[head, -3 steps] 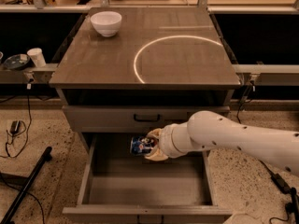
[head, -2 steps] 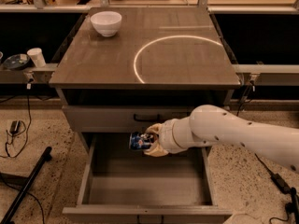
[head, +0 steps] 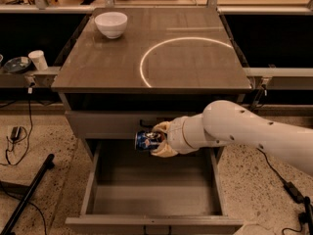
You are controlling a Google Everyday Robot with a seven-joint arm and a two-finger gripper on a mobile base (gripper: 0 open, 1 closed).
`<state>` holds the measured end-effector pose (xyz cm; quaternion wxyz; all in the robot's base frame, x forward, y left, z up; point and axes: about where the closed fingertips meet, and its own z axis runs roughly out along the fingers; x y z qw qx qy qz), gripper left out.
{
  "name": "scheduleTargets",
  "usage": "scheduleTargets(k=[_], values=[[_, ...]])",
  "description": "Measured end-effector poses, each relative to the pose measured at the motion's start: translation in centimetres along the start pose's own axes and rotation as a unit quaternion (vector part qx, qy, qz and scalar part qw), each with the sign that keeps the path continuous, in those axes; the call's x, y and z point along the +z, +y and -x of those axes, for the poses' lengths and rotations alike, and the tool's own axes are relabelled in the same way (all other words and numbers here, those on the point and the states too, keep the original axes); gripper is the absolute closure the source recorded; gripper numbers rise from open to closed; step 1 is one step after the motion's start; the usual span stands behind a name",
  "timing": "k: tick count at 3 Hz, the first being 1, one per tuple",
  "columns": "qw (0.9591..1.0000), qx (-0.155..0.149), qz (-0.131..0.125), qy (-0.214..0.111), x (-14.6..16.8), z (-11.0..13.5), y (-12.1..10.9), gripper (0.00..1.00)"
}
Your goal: Pick pepsi can from middle drawer and place on counter
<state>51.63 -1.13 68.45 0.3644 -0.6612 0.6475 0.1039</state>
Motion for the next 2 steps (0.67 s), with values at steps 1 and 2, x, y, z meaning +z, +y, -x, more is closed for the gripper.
scheduleTargets(k=[1, 2], values=[[1.0, 0.0, -0.001, -0.002, -0.5, 0.7, -0.7, 1.0], [0.9999, -0.012, -0.004, -0.006, -2.1, 2.7, -2.7, 1.0]])
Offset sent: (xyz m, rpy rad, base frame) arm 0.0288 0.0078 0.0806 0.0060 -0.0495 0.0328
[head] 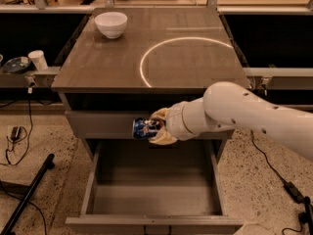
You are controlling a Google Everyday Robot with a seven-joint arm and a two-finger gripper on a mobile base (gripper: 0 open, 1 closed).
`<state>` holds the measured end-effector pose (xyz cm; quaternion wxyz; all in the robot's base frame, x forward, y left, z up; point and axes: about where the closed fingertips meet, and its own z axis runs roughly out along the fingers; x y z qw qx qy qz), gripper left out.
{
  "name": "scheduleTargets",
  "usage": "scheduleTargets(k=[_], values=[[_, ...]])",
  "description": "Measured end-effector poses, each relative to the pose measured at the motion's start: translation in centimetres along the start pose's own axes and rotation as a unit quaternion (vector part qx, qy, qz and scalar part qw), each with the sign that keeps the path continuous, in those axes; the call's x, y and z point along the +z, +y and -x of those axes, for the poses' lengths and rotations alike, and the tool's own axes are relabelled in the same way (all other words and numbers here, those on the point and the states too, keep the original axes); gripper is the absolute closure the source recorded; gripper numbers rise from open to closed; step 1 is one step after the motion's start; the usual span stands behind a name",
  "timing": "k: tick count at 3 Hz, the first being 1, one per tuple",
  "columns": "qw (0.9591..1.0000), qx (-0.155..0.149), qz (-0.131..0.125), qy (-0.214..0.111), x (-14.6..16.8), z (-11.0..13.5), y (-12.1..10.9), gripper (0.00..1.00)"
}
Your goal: Pick pepsi can from middle drawer and place on counter
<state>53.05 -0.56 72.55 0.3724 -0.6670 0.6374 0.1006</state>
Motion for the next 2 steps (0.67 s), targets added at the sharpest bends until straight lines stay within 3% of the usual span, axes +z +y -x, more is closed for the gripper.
scheduleTargets(k=[1, 2], values=[[0.9996, -0.024, -0.016, 0.0, -3.1, 2.9, -3.8, 1.0], [0.9994, -0.03, -0.018, -0.004, -3.9, 4.0, -4.8, 1.0]])
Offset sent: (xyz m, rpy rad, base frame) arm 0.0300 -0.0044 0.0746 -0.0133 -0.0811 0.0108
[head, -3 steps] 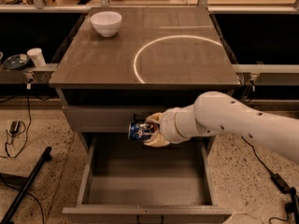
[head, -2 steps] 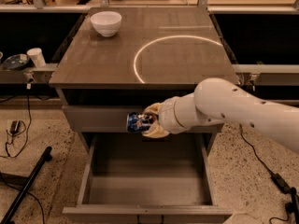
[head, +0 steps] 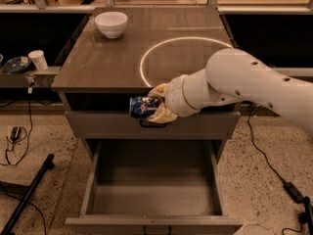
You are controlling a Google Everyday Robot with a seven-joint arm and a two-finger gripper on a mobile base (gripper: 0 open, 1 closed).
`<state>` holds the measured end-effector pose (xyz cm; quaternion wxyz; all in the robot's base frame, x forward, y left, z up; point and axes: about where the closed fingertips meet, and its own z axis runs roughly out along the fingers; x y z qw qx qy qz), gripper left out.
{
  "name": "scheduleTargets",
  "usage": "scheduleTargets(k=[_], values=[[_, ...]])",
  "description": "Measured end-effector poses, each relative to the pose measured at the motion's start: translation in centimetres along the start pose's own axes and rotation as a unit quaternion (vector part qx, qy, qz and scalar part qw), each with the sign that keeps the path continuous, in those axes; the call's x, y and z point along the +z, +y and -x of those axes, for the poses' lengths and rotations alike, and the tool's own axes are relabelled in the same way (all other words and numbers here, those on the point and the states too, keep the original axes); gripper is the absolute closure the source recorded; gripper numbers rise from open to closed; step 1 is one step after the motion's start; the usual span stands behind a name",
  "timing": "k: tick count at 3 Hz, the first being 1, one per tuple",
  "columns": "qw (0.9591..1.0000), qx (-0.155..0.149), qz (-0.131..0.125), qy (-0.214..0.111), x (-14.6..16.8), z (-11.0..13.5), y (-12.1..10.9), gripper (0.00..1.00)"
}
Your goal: Pick pepsi can from middle drawer and place on counter
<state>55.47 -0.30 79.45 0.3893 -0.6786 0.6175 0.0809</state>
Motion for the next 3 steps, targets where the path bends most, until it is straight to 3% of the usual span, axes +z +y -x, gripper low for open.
scheduleTargets(k=[3], values=[[0.9992, -0.034, -0.021, -0.001, -2.9, 2.8, -4.3, 1.0]])
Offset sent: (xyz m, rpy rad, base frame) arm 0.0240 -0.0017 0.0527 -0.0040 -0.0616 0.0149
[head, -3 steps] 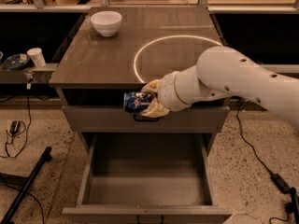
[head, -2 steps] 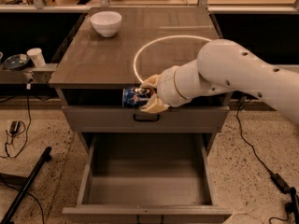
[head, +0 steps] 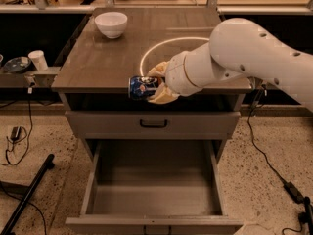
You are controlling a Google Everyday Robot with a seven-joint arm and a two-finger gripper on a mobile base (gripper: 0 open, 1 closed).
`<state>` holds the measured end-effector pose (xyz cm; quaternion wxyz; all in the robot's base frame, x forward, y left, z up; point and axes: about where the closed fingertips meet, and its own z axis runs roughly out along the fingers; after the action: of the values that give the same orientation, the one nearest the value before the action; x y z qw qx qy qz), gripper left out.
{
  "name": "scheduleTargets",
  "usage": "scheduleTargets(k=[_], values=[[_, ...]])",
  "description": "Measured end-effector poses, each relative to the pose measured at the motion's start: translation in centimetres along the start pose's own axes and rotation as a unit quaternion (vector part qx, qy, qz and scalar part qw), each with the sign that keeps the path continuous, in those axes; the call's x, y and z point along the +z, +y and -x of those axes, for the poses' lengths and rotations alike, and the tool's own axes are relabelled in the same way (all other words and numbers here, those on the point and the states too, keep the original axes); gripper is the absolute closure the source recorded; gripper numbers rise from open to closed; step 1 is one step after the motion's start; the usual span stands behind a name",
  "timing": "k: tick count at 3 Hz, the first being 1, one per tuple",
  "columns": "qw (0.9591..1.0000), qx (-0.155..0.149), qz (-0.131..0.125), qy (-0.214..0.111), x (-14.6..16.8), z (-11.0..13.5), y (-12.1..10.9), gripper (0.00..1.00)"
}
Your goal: Pick pepsi can from middle drawer and place on counter
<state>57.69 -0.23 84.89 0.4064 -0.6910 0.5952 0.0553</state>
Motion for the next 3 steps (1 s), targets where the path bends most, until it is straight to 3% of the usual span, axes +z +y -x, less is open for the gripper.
scheduleTargets(k=[3], values=[[0.9992, -0.036, -0.017, 0.002, -0.9, 1.0, -3.4, 1.0]])
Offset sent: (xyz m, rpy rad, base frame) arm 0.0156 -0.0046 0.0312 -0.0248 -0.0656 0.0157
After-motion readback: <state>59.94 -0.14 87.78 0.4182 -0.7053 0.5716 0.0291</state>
